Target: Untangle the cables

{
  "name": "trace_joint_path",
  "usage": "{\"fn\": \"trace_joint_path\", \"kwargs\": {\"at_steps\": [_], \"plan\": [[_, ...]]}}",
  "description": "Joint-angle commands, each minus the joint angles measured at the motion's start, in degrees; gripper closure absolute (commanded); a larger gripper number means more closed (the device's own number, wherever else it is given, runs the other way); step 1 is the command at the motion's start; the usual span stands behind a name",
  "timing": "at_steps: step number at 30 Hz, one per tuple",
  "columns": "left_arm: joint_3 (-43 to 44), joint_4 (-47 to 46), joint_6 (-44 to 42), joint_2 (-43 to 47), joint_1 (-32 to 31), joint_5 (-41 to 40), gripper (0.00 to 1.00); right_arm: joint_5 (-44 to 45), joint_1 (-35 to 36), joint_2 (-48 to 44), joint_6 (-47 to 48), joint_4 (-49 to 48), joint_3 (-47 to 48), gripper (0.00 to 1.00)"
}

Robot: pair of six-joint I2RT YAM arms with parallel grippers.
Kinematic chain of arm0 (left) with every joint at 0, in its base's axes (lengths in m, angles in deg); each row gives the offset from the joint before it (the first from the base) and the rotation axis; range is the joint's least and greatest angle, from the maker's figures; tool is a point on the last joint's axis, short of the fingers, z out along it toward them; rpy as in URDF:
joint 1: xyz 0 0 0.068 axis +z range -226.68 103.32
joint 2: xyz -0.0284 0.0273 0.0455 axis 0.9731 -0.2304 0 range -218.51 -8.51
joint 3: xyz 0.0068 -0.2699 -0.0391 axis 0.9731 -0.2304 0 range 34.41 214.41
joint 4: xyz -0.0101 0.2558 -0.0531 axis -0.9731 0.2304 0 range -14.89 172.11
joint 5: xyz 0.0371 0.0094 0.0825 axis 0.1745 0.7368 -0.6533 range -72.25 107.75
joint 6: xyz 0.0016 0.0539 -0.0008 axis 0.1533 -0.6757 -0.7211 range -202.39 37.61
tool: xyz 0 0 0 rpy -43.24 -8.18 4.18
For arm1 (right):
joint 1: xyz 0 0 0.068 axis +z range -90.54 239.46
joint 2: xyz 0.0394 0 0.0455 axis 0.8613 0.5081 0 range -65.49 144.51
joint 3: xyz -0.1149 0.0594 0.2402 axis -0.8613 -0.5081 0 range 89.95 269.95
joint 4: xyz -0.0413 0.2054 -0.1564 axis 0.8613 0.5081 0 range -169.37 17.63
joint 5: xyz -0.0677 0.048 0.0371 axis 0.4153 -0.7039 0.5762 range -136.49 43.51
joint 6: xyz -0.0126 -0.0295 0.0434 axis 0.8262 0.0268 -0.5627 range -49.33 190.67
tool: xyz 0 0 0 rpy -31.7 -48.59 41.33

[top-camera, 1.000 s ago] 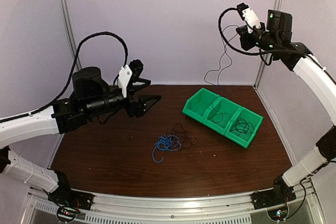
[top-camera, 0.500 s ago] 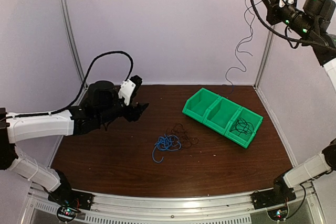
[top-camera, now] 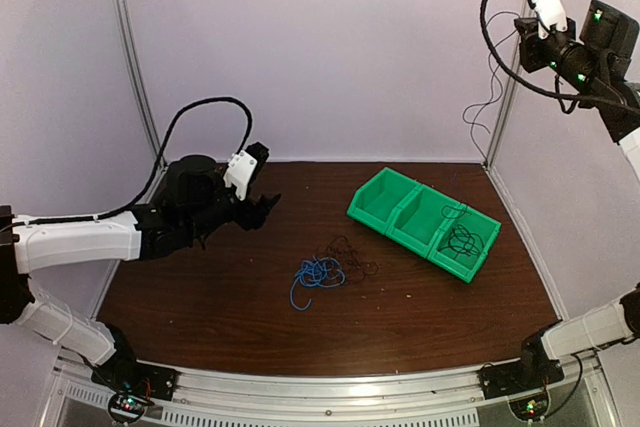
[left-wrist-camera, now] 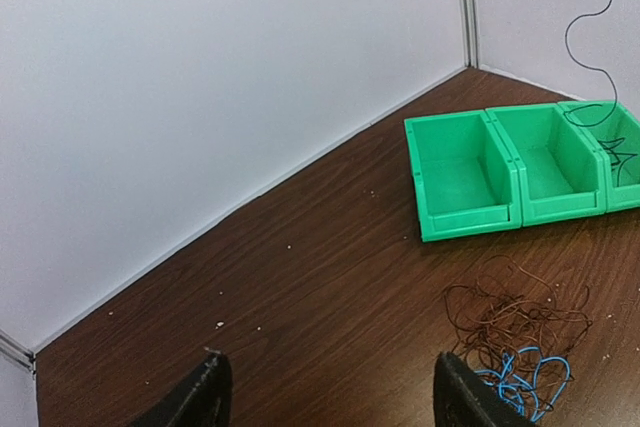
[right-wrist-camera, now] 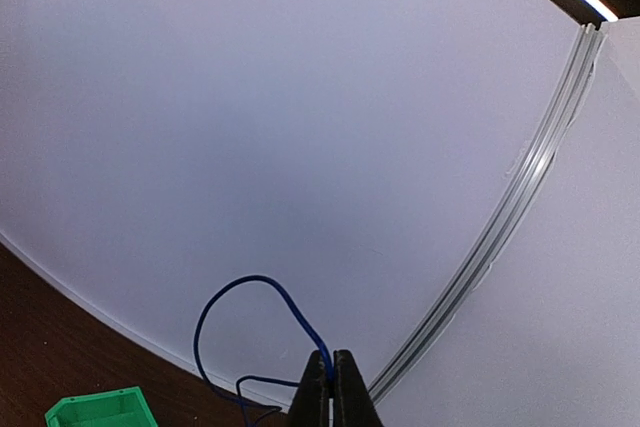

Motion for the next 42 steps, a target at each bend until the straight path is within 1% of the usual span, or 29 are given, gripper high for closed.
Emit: {"fn": "trace_joint_path", "kwargs": {"at_steps": [1,8,15,18,23,30,34,36,42], "plan": [[-0.5,-3.17,-1.39,0.64,-0.03,-1.98,0.3,4.4,-1.7,-4.36,1.17,-0.83,-4.89,1.0],[-0.94,-3.46,-1.39,1.4,-0.03,-2.46,0.3,6.85,-2.94,-8.69,2.51,-1.32,-14.48,1.0],[-0.69,-3.25,-1.24,1.08,-0.03,-2.28,0.29,6.8,-3.59,-9.84,2.44,-0.75,-15.61,1.0],[-0.66,-3.22,-1.28,1.32,-0.03,-2.28,0.3,3.98,-3.77,-9.94,1.42,0.64,-16.48,1.0],[-0.94,-3.36,-1.51,2.19,-0.03,-2.54,0.3,-6.64,-3.86,-11.43,-0.07,4.44,-18.9,1.0],[-0.94,-3.16,-1.33,2.79,-0.03,-2.63,0.29,-8.0,-5.31,-13.55,-2.53,4.13,-28.14,1.0],[-0.91,-2.92,-1.02,3.14,-0.03,-2.04,0.3,-7.48,-7.21,-13.15,-2.58,3.58,-33.4,1.0],[-0.73,-2.81,-0.82,3.31,-0.03,-1.65,0.3,-8.13,-9.37,-12.33,-2.74,3.12,-35.84,1.0],[-0.64,-2.63,-0.73,3.59,-0.03,-1.12,0.3,-16.26,-17.76,-8.24,-3.6,1.95,-41.95,1.0]]}}
